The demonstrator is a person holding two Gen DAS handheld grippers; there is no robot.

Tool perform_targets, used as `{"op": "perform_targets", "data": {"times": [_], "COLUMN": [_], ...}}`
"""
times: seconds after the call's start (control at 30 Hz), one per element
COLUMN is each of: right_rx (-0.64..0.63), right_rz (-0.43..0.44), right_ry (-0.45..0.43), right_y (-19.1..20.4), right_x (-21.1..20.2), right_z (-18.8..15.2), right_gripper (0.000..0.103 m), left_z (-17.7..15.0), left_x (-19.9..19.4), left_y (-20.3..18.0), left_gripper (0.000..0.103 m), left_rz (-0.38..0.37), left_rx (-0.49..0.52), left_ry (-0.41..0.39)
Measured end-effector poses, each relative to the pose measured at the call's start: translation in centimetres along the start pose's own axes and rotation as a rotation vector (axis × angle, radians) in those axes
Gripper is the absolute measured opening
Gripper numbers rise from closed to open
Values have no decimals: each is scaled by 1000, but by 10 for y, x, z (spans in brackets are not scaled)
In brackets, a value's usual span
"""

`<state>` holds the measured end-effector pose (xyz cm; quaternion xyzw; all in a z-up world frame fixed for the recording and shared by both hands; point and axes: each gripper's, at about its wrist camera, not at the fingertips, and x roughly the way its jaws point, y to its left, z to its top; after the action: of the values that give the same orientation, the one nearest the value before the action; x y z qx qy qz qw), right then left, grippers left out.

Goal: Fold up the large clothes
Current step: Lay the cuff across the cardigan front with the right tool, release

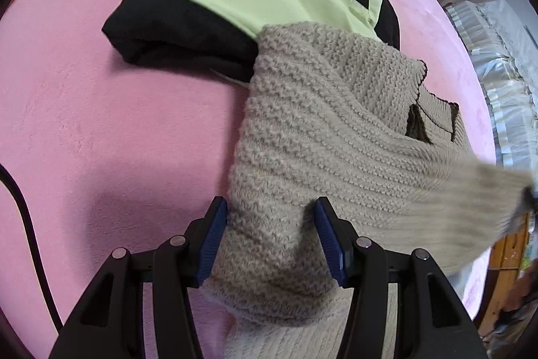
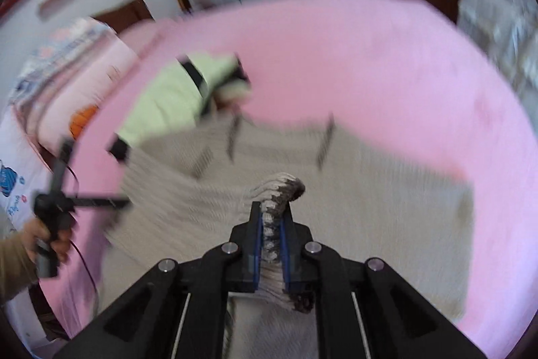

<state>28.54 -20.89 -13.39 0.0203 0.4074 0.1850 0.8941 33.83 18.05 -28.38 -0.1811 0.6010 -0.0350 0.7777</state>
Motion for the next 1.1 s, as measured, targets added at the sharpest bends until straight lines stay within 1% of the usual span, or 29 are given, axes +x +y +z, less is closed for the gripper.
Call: {"op": "perform_targets", "data": {"times": [0.03,0.07,0.1,0.17,0.2,0.3,0.37,0.4,0.43,0.47,0.5,0.53,0.57,0.63,0.67,0.7,0.73,0.8,0.83,0.87,0.93,1.03,1.1], "right_rx": [9,22,39,54,54,34,16,5,-4,-1,12,41,75,119,140,182,224,329,357,372,370,341,308], "right_rz": [24,45,75,116,140,190,190,175,123,61,25,-31,-106,-191,-235,-266,-262,-202,-176,-157,-129,-76,-77], "right_ry": [-33,-57,-80,-121,-144,-209,-239,-242,-231,-195,-160,-98,-8,147,223,283,295,243,222,204,187,217,235], "right_y": [0,-1,-2,1,5,19,24,24,22,15,7,-7,-24,-51,-64,-78,-87,-100,-103,-103,-100,-96,-90], "right_x": [-4,-6,-10,-18,-22,-35,-42,-38,-31,-18,-5,16,42,84,103,116,117,101,92,85,76,81,90], "right_z": [9,19,28,40,46,59,65,67,66,63,60,53,43,19,4,-11,-20,-31,-33,-36,-42,-47,-54], "right_gripper": [9,9,9,9,9,9,9,9,9,9,9,9,10,14,17,17,17,19,26,38,49,49,49], "left_z": [-2,-4,-5,-8,-10,-15,-15,-15,-12,-12,-11,-10,-9,-7,-5,-3,-2,1,1,1,4,16,28], "left_x": [-4,-8,-10,-14,-16,-20,-22,-21,-22,-20,-17,-11,-7,3,6,8,8,4,1,-3,-15,-29,-30], "left_y": [-2,-4,-6,-7,-6,-7,-12,-15,-14,-16,-17,-17,-15,-15,-14,-14,-14,-13,-12,-11,-10,-14,-15], "left_gripper": [42,31,23,17,15,13,13,13,13,13,13,13,14,16,17,18,18,22,22,22,22,27,33], "left_rz": [8,22,20,12,10,17,36,47,61,75,91,112,121,137,133,135,133,125,120,116,106,100,113], "left_rx": [2,4,-1,-21,-31,-40,-32,-27,-24,-23,-23,-30,-37,-52,-59,-65,-69,-65,-61,-57,-37,-6,6], "left_ry": [-48,-94,-123,-157,-173,-215,-241,-249,-253,-255,-250,-238,-226,-198,-187,-179,-171,-154,-149,-146,-156,-196,-217]}}
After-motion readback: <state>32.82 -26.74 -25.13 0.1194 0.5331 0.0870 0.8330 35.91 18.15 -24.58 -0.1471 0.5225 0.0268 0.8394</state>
